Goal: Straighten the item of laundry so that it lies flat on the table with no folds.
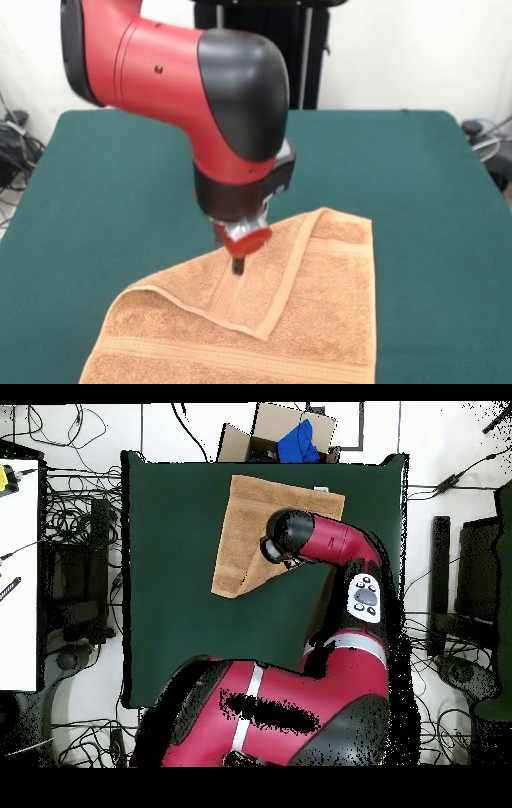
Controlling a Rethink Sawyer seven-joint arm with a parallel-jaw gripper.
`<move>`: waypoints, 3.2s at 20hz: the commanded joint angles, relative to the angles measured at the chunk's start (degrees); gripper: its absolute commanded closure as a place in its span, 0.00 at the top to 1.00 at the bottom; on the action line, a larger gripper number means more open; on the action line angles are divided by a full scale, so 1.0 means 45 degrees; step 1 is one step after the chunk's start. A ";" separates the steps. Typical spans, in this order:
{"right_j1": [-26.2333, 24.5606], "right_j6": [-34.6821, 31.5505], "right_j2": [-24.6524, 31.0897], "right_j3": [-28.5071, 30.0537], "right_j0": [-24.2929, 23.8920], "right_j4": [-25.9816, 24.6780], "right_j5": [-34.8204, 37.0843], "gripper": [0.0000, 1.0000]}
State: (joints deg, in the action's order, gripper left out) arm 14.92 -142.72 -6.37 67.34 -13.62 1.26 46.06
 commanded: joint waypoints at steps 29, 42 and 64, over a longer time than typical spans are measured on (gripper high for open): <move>0.2135 -0.0559 0.0469 0.2191 0.0596 -0.0080 0.1386 1.00; 0.2416 -0.0353 0.0567 0.1172 0.0424 -0.0072 0.2213 1.00; 0.0785 0.2122 0.1479 -0.1430 0.0930 -0.1454 0.2848 1.00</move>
State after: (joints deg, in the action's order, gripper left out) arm 23.50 -142.72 -5.60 64.71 -11.11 -1.26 52.25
